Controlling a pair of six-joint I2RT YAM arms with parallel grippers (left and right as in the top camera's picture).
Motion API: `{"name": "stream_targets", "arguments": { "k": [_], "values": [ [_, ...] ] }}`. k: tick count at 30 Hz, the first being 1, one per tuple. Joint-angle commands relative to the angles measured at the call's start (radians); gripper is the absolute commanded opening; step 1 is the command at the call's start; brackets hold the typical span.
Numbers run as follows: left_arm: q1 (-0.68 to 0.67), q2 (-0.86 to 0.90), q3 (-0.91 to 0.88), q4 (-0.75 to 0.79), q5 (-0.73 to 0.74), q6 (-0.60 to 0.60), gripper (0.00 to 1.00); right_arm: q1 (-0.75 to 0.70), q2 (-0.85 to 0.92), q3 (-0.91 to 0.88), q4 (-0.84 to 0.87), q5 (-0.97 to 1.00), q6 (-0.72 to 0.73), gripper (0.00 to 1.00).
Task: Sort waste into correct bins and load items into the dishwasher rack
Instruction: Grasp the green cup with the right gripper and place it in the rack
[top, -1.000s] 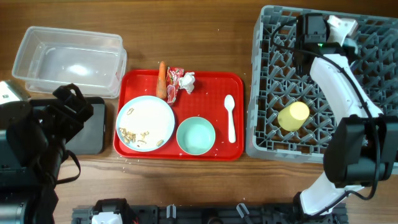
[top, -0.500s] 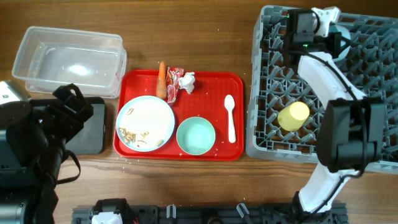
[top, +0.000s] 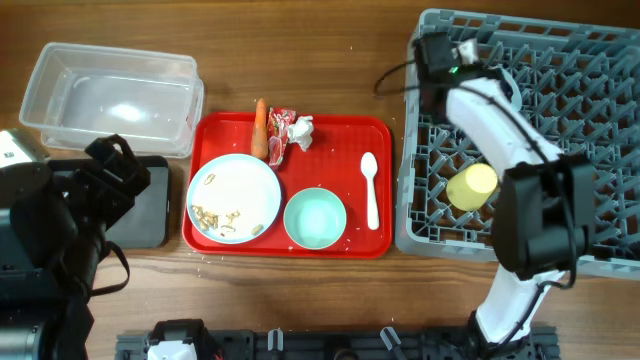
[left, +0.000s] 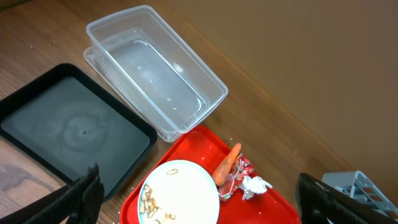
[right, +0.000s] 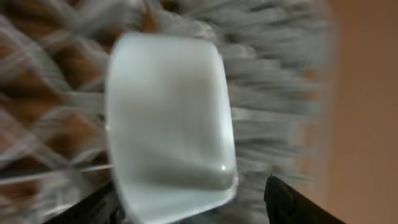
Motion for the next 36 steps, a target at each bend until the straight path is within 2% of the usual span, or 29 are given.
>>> {"name": "stream_targets", "arguments": {
  "k": [1,4,8,13,18,22,23,26,27,29,30,32,33,34,36],
  "values": [
    [0.007,0.000,0.012,0.002,-0.016,-0.017,1.00,0.020,-0.091,0.163,-0.114,-0.534,0.124,0.71],
    [0.007,0.000,0.012,0.002,-0.016,-0.017,1.00,0.054,-0.172,0.236,-0.196,-0.766,0.123,0.71],
    [0.007,0.000,0.012,0.002,-0.016,-0.017,1.00,0.147,-0.226,0.237,-0.298,-0.945,0.114,0.68],
    [0.007,0.000,0.012,0.002,-0.016,-0.017,1.00,0.319,-0.193,0.111,-0.397,-0.951,0.103,0.67],
    [0.007,0.000,0.012,0.002,-0.016,-0.017,1.00,0.433,-0.179,-0.154,-0.326,-0.962,0.107,0.72],
    [0.007,0.000,0.012,0.002,-0.016,-0.017,1.00,0.452,-0.176,-0.325,-0.142,-1.066,0.117,0.73],
    [0.007,0.000,0.012,0.002,-0.016,-0.017,1.00,0.454,-0.176,-0.357,-0.093,-1.139,0.091,0.69],
    [0.007,0.000,0.012,0.002,-0.016,-0.017,1.00,0.457,-0.176,-0.391,-0.040,-1.144,0.100,0.57],
    [0.007,0.000,0.012,0.002,-0.016,-0.017,1.00,0.457,-0.176,-0.399,-0.026,-1.122,0.129,0.44],
    [0.007,0.000,0.012,0.002,-0.016,-0.017,1.00,0.457,-0.176,-0.421,0.024,-1.007,0.255,0.36],
    [0.007,0.000,0.012,0.002,-0.016,-0.017,1.00,0.457,-0.176,-0.425,0.042,-0.977,0.257,0.32],
    [0.007,0.000,0.012,0.002,-0.016,-0.017,1.00,0.457,-0.176,-0.425,0.069,-0.888,0.296,0.18],
    [0.007,0.000,0.012,0.002,-0.016,-0.017,1.00,0.457,-0.178,-0.418,0.068,-0.845,0.312,0.08],
    [0.007,0.000,0.012,0.002,-0.016,-0.017,1.00,0.456,-0.179,-0.401,0.051,-0.796,0.328,0.04],
    [0.007,0.000,0.012,0.002,-0.016,-0.017,1.00,0.454,-0.195,-0.353,0.004,-0.721,0.365,0.04]
  ]
}}
